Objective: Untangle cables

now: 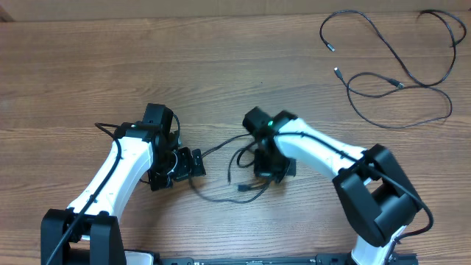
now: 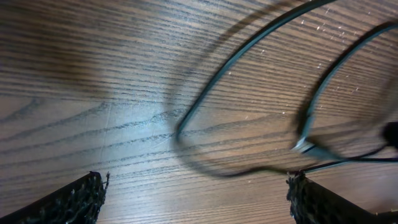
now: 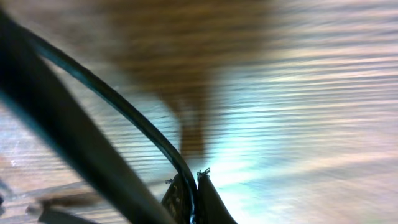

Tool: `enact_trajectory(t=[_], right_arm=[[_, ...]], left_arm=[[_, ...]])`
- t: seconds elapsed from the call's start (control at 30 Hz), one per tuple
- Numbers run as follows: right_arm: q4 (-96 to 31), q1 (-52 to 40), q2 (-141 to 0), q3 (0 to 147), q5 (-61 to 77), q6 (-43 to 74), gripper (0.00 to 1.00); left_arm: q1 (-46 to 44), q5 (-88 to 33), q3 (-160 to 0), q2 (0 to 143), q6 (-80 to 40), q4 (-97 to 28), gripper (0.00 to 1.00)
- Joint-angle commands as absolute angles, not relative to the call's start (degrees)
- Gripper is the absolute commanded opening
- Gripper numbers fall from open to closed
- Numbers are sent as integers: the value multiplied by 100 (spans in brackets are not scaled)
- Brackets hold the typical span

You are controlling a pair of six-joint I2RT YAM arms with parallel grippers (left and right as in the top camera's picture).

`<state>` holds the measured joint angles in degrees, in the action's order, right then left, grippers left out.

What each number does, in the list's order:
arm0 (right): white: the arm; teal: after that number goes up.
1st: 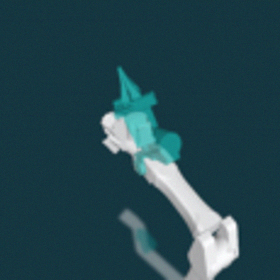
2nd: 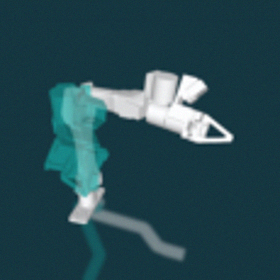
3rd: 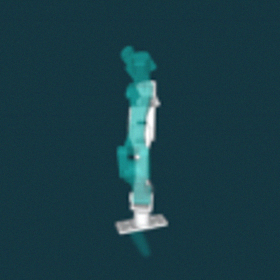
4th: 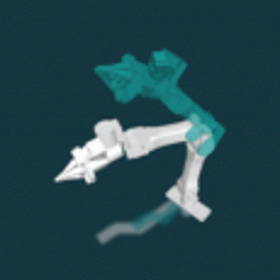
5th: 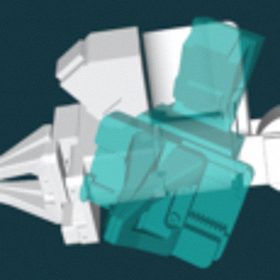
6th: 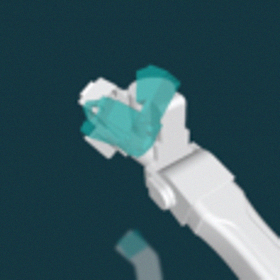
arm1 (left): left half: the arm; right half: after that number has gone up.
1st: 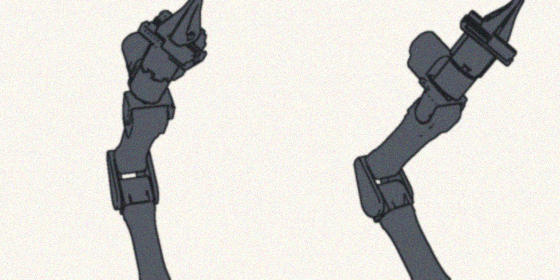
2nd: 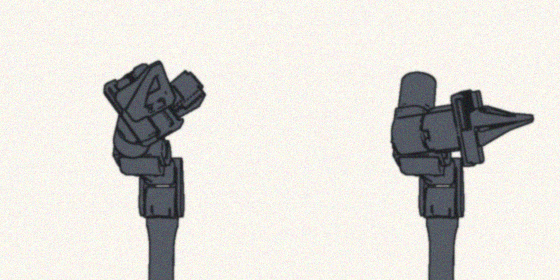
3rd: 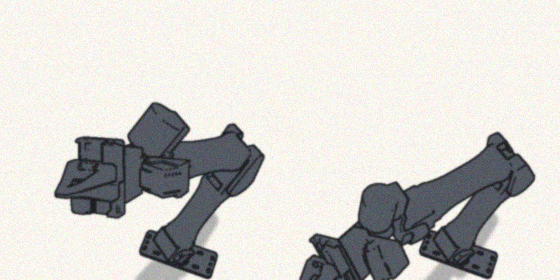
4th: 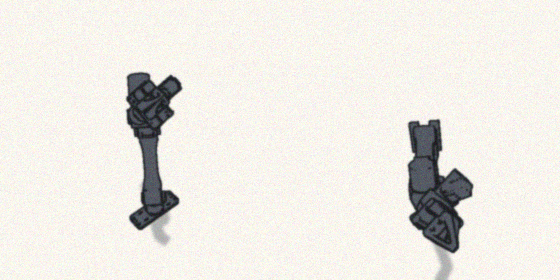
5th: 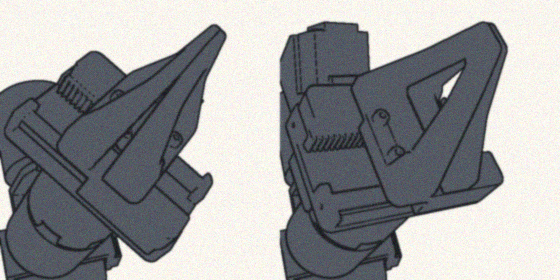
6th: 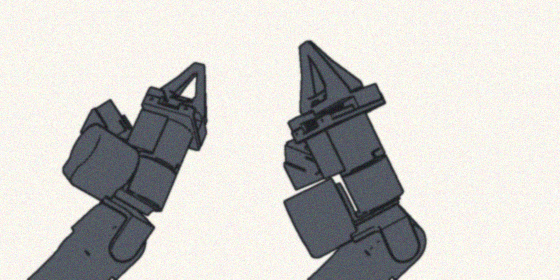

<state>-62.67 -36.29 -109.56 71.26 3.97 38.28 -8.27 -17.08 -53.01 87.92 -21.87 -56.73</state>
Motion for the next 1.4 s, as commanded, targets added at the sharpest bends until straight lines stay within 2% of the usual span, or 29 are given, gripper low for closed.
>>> enact_trajectory(t=[0.0, 0.07, 0.17, 0.27, 0.33, 0.6, 1.13, 1.27, 1.37], right_arm=[[-6683, -3170, -10361, 7876, -274, 3898, 4], [-7026, -2917, -10123, 8235, -445, 3872, 4], [-7489, -2416, -9747, 8735, -569, 3653, 4], [-7787, -1885, -9430, 9032, -578, 3559, 4], [-7920, -1516, -9244, 9135, -576, 3553, 4], [-8252, 97, -8639, 9192, -410, 3247, 4], [-8228, 3452, -8486, 9190, 226, 3175, 4], [-8134, 3957, -8499, 9183, 799, 2998, 4], [-8342, 3938, -8499, 9113, 926, 2744, 4]], left_arm=[[-847, -1870, -5262, 8818, -2032, -5699, 97], [-849, -2276, -5262, 8818, -1702, -5690, 96], [-843, -3566, -5266, 8816, -663, -5638, 93], [-838, -4945, -5266, 8816, 242, -5605, 93], [-838, -5315, -5266, 8816, 425, -5603, 94], [-838, -4939, -5266, 8816, 370, -5660, 100], [-838, -4296, -5266, 8816, -47, -5671, 100], [-838, -4298, -5266, 8816, -102, -5655, 100], [-838, -4300, -5266, 8816, -180, -5590, 100]])
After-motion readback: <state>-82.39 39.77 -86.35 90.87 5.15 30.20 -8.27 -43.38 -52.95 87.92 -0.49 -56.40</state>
